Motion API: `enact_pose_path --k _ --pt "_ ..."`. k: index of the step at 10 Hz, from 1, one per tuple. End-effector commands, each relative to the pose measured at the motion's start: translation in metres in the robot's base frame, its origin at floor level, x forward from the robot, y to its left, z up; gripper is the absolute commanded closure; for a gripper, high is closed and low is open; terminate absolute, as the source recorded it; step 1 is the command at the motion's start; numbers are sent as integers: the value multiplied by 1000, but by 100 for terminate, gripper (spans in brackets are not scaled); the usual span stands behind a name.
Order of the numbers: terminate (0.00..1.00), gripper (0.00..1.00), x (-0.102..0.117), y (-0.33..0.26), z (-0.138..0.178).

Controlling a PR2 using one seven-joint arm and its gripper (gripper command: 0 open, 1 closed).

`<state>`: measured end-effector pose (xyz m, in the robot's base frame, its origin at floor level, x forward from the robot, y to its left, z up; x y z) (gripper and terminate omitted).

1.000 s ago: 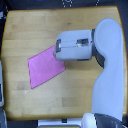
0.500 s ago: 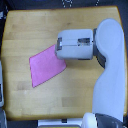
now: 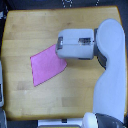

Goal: Folding a cloth

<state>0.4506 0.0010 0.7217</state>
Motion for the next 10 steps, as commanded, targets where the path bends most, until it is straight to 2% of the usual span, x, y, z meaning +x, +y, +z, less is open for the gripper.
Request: enact_pose_path --k 1,5,6,10 --pt "0 100 -8 -17 -1" --pt "0 100 -3 -22 25" --pt "0 100 0 -17 44" --pt "0 100 -4 8 73"
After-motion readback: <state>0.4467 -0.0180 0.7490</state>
